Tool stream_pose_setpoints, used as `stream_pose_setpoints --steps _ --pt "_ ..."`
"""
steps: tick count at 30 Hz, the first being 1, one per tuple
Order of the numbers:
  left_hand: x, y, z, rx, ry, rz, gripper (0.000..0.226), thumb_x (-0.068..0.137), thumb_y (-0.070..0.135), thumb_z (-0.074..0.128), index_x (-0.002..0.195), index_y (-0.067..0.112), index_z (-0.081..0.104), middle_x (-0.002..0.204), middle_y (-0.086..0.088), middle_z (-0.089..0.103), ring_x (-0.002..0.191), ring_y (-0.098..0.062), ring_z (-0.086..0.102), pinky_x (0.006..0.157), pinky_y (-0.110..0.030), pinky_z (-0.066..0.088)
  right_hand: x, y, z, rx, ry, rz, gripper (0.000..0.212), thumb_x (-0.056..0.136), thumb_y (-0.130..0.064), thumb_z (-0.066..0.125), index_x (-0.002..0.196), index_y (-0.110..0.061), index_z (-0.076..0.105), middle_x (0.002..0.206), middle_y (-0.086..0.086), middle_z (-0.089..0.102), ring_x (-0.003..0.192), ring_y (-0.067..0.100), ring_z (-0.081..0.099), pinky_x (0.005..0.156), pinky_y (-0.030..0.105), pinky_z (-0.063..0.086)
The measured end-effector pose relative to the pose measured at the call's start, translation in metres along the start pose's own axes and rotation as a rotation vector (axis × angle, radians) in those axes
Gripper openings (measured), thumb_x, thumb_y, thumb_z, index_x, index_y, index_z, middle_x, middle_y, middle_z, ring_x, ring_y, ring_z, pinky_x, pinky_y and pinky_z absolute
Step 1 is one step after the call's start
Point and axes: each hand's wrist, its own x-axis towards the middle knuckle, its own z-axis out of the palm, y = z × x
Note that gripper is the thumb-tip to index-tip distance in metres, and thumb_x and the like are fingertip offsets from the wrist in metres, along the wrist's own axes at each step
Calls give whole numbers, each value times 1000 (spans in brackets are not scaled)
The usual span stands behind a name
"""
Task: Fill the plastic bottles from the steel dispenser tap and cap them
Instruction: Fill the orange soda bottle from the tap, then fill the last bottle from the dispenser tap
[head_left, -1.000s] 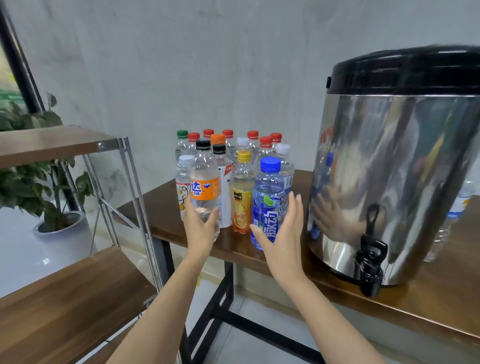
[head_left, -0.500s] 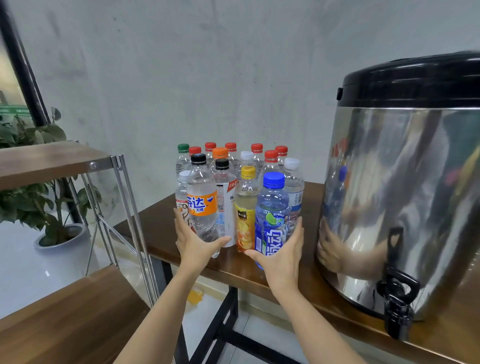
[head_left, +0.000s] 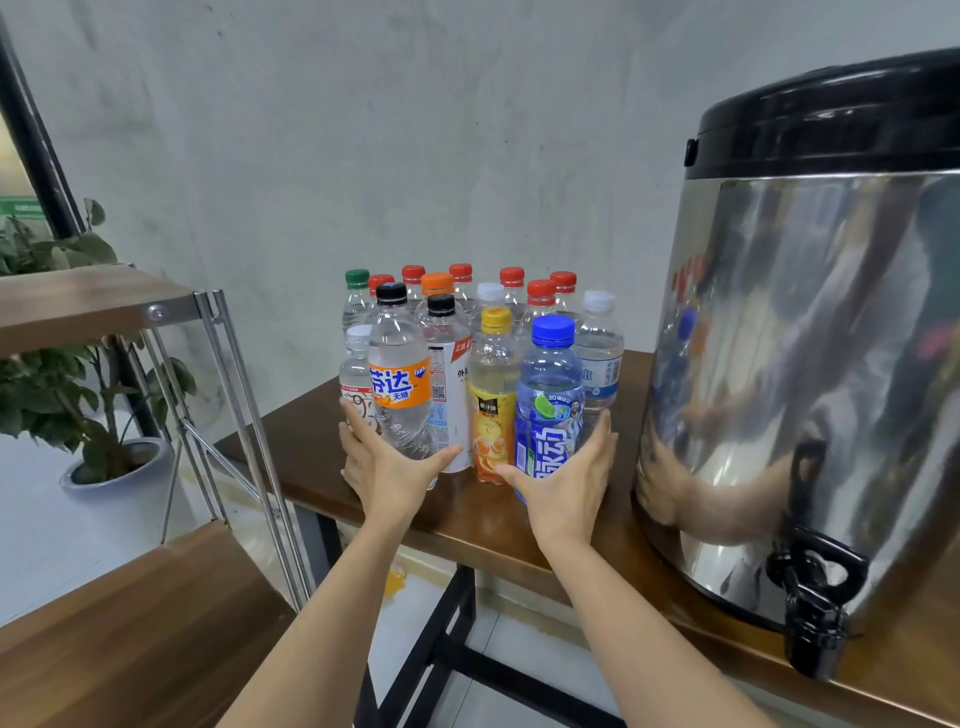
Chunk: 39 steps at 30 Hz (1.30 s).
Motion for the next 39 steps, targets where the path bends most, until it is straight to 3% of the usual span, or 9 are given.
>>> stream_pose_setpoints --steps 7,12,16,20,24,29,33,36,39 --pt "1 1 1 15 7 -8 148 57 62 86 153 29 -22 165 -10 0 151 -35 11 121 -56 11 5 -4 1 -43 -23 28 137 58 -43 93 157 -20 1 164 16 8 151 32 10 122 50 18" --pt "-14 3 -7 72 -90 -22 142 65 53 86 154 23 -20 165 -16 -8 152 -36 0 122 -52 5 -9 -2 -11 -150 -166 7 136 65 -43 89 156 -13 -7 165 16 -4 152 32 0 123 45 13" --pt "-52 12 -8 14 -111 6 120 76 43 82 157 16 -2 165 -15 6 151 -34 9 122 -54 15 -41 -2 -34 -148 -335 -85 110 85 -35 76 158 -17 -4 166 5 -1 153 20 2 123 37 18" --pt "-112 27 -17 -145 -80 141 82 88 28 73 153 17 25 159 -8 27 145 -28 25 117 -46 27 -76 -4 -85 -257 -389 -347 68 98 -29 60 156 -20 27 160 -4 28 145 11 31 117 33 34" --pt "-168 54 -34 -238 -134 327 54 93 24 67 142 24 42 140 7 49 130 -11 38 105 -26 30 -101 -3 -137 -304 -220 -770 34 89 -13 72 122 -14 69 126 0 66 116 17 60 94 37 55" --pt "-223 100 -47 -395 -148 533 33 96 23 61 126 33 51 121 15 59 117 -10 52 99 -19 38 -114 -1 -209 -296 -14 -1026 19 92 -7 66 110 -7 72 111 3 70 104 20 62 95 28 51" --pt "-266 137 -42 -503 -166 654 28 95 20 58 122 27 57 119 12 61 114 -9 55 98 -21 41 -111 7 -275 -339 121 -1029 16 95 -5 63 108 -5 73 109 5 70 102 22 62 95 30 50" --pt "-299 164 -25 -539 -199 796 25 97 20 55 121 18 61 117 15 60 112 -9 55 97 -19 40 -95 26 -323 -417 203 -932 18 96 -9 60 109 -6 72 111 4 70 105 21 60 96 28 49" --pt "-330 183 5 -537 -337 848 28 98 23 52 124 17 60 117 16 57 111 -6 53 96 -17 39 -75 53 -364 -510 261 -792 21 97 -15 58 113 -11 71 114 -1 68 107 17 56 89 22 46"
